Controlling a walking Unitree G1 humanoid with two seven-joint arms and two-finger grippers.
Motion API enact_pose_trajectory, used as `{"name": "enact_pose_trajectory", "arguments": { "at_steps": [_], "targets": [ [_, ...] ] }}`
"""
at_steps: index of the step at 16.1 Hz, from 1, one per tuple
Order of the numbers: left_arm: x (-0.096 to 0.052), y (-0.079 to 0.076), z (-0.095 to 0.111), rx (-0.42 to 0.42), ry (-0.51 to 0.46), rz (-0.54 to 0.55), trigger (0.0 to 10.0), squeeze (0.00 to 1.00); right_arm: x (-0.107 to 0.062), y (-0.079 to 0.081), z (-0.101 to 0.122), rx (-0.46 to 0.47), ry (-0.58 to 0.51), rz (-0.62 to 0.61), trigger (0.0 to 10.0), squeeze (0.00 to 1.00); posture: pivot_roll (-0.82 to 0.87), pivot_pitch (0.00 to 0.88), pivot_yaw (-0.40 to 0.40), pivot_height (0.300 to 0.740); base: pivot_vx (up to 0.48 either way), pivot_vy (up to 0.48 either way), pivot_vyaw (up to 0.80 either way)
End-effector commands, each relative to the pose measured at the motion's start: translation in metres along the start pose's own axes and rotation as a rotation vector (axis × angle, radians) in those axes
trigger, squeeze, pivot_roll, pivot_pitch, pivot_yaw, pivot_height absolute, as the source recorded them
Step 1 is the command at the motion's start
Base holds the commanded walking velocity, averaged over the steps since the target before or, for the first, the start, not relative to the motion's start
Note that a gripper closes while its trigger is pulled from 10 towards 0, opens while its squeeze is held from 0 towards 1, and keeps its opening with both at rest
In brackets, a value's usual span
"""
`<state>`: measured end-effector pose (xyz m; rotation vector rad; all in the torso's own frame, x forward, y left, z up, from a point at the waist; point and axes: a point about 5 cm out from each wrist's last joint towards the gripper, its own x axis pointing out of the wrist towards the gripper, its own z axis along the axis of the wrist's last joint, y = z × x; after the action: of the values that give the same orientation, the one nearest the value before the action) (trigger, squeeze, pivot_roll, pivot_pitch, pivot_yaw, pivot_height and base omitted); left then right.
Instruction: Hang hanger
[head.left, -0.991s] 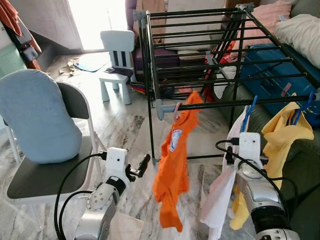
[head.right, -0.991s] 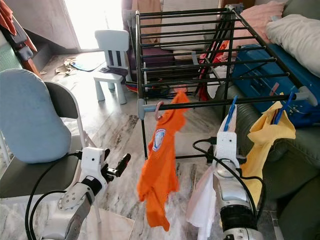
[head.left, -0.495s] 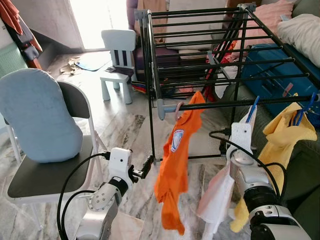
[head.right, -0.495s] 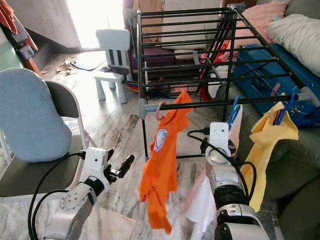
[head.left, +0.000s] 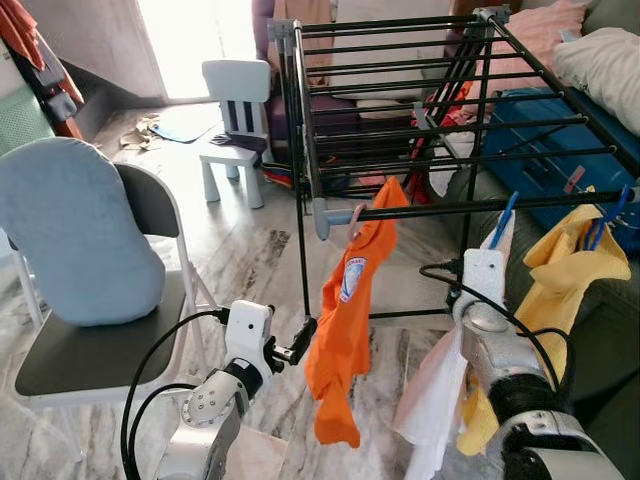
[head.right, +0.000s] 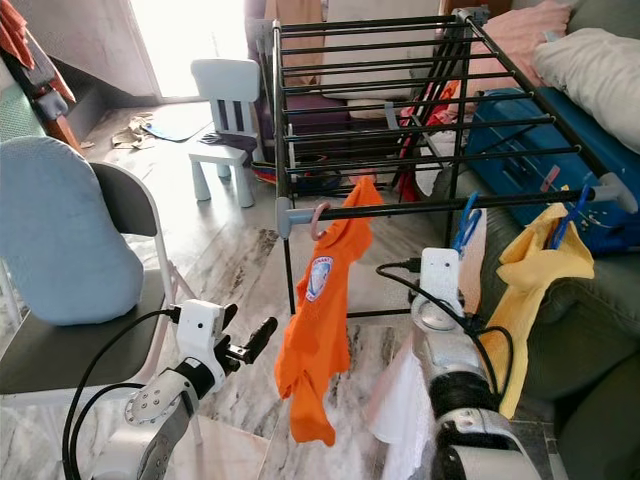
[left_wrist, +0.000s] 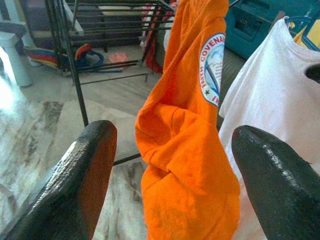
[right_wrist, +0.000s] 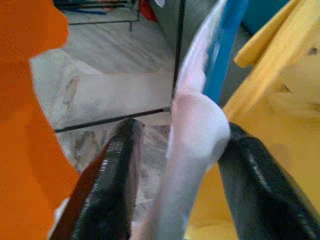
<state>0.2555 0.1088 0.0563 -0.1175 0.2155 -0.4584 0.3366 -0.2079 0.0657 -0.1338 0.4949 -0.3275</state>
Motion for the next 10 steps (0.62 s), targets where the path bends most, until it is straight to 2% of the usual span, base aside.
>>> {"name": "enact_pose_trajectory", "arguments": {
  "at_steps": [1, 4, 9, 10],
  "targets": [
    [-0.001, 0.001, 0.002, 0.009, 0.001, -0.006, 10.0, 0.00, 0.001, -0.010, 0.000, 0.004, -0.001, -0.035, 0.0, 0.00, -0.19, 0.000, 0.026, 0.740, 0.000, 0.000, 0.00],
    [0.000, -0.001, 0.001, 0.011, 0.007, -0.016, 10.0, 0.00, 0.002, -0.027, -0.003, -0.003, -0.001, -0.079, 0.0, 0.00, -0.20, 0.000, 0.033, 0.740, 0.000, 0.000, 0.00],
    [0.002, -0.001, 0.003, 0.019, 0.011, -0.028, 10.0, 0.00, 0.002, -0.029, -0.005, -0.016, -0.005, -0.075, 0.0, 0.00, -0.20, 0.000, 0.039, 0.740, 0.000, 0.000, 0.00],
    [0.002, -0.001, 0.003, 0.020, 0.012, -0.028, 10.0, 0.00, 0.002, -0.029, -0.005, -0.017, -0.005, -0.071, 0.3, 0.00, -0.20, 0.000, 0.040, 0.740, 0.000, 0.000, 0.00]
  ]
}}
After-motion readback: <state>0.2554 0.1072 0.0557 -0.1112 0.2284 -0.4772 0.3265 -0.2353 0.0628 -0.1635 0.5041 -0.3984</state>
